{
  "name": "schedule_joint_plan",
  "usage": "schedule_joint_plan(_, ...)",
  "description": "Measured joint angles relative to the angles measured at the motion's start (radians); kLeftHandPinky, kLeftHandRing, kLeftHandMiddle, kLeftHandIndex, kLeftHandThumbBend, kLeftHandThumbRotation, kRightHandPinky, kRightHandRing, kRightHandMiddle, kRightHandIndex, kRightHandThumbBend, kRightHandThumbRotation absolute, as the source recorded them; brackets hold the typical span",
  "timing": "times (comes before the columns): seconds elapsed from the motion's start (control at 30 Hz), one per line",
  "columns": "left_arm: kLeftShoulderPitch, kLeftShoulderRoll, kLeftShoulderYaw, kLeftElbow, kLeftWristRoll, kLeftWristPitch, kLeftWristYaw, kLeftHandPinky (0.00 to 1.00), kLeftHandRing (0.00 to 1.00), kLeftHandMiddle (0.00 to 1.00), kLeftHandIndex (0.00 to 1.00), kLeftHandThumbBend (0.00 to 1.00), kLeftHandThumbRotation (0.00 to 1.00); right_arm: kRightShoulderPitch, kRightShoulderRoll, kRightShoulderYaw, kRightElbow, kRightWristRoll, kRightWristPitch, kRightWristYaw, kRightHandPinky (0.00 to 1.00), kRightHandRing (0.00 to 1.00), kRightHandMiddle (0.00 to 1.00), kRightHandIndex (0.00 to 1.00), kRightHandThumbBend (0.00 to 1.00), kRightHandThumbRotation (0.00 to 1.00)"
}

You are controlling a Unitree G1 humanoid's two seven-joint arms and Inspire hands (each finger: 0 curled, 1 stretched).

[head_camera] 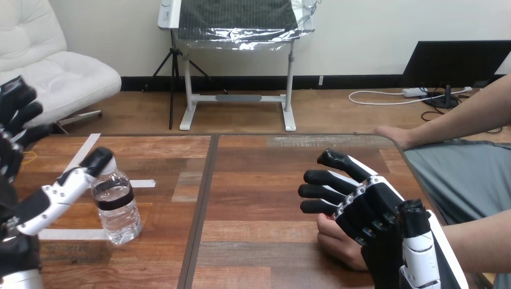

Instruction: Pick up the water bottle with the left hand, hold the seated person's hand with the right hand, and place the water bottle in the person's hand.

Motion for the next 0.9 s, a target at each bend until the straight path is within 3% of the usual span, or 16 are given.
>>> schedule_joint_plan(0.37,-0.019,0.012,0.008,0.052,0.025,0.032,0.005,0.7,0.81,0.83,0.8,1.0,0.17,0.0,0.0,-0.001,0.0,0.001,0.0,0.0,0.69,0.74,0.77,0.82,0.52,1.0)
schedule_joint_plan(0.9,-0.125,0.045,0.006,0.198,0.067,0.08,0.005,0.87,0.93,0.92,0.91,0.99,0.07,-0.002,0.0,-0.001,0.0,0.004,0.0,0.006,0.67,0.72,0.76,0.81,0.51,1.0)
